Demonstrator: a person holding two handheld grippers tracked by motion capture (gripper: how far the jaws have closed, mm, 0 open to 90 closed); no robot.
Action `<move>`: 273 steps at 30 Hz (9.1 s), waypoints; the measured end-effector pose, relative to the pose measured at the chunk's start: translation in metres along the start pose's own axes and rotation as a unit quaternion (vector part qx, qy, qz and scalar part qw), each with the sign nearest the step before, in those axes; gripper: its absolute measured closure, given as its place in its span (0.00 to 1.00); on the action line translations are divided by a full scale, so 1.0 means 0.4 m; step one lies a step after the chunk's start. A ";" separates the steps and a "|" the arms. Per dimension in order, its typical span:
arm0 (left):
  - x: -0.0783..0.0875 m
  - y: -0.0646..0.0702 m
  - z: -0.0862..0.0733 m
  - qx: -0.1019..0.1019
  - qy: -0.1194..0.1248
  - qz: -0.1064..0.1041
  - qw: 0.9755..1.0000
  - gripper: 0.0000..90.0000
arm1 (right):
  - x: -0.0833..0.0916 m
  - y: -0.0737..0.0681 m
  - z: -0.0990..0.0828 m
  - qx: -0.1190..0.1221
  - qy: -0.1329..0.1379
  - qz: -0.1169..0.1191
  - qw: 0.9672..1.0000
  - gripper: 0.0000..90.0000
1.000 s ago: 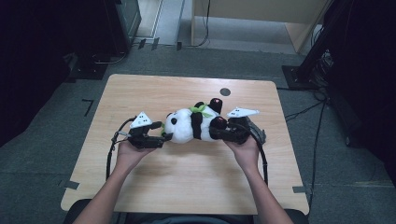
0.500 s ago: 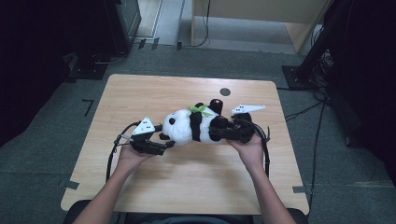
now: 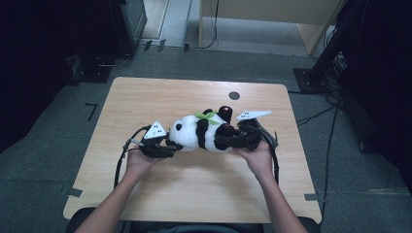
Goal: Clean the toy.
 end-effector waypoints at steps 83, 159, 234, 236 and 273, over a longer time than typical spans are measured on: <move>0.012 0.028 0.020 -0.003 0.032 -0.002 0.999 0.44 | -0.009 0.014 -0.031 -0.037 -0.012 0.013 0.999 0.46; 0.024 0.024 0.026 0.053 0.032 -0.015 0.998 0.61 | -0.009 0.015 -0.021 -0.014 0.016 -0.004 1.000 0.33; 0.000 -0.031 -0.061 0.076 -0.037 0.008 0.996 0.36 | -0.083 0.062 -0.075 0.011 -0.032 -0.046 0.998 0.32; -0.001 -0.032 -0.061 0.078 -0.035 0.007 0.996 0.36 | -0.083 0.063 -0.075 0.014 -0.033 -0.045 0.998 0.32; 0.024 -0.081 0.000 0.090 0.006 0.013 0.996 0.36 | 0.120 0.273 -0.077 -0.045 0.041 -0.155 0.986 0.35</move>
Point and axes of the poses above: each handheld gripper's, and its own axes: x roughly backward along the jaws, z roughly out of its top, y roughly to its right, the point moved 7 cm from there along -x, roughly forward along the jaws, and after that the axes turned 6 degrees about -x, right-handed, at the moved point
